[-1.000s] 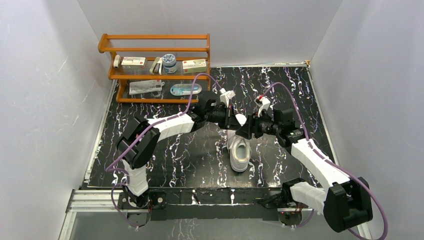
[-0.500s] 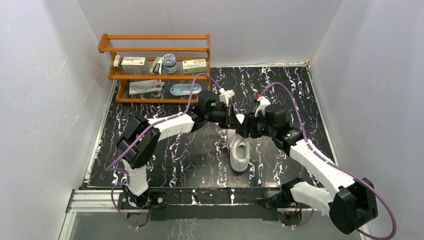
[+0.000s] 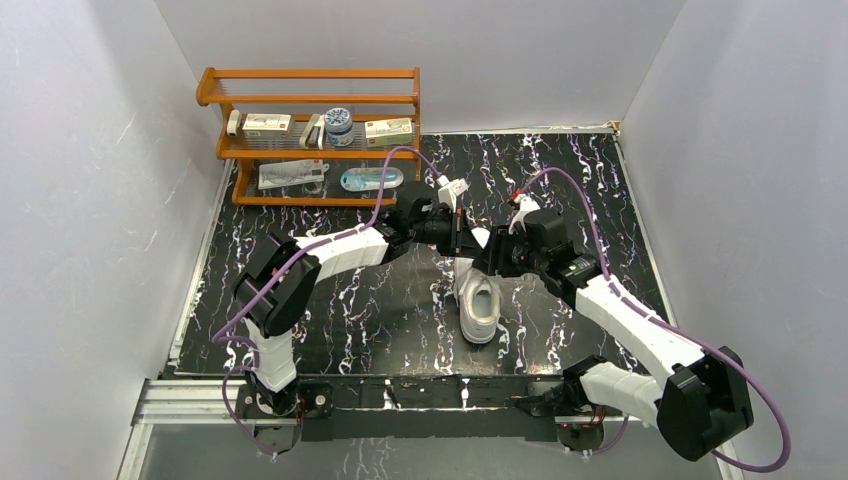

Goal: Tie the shoes

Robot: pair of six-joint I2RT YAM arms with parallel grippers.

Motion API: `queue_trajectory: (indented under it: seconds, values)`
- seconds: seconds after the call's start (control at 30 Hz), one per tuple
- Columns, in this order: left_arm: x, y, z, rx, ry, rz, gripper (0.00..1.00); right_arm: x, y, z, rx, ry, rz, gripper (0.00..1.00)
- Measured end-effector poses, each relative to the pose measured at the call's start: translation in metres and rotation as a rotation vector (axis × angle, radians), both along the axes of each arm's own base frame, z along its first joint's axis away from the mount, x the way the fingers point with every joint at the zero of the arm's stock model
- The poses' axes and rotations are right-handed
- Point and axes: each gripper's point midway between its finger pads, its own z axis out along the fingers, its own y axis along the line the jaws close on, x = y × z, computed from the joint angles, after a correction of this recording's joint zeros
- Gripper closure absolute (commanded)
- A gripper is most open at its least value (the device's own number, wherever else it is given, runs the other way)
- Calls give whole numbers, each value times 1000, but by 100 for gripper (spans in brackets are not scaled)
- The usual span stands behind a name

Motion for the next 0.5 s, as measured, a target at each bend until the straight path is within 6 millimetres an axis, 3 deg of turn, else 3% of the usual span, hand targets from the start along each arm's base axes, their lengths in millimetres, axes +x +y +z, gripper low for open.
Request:
queue_trajectory:
  seconds: [0.3, 0.5]
  values:
    - [1, 0, 1, -2, -2, 6, 100, 2, -3, 0, -28, 4, -38, 51]
    - [3, -1, 2, -7, -9, 12, 100, 4, -1, 0, -14, 17, -65, 63]
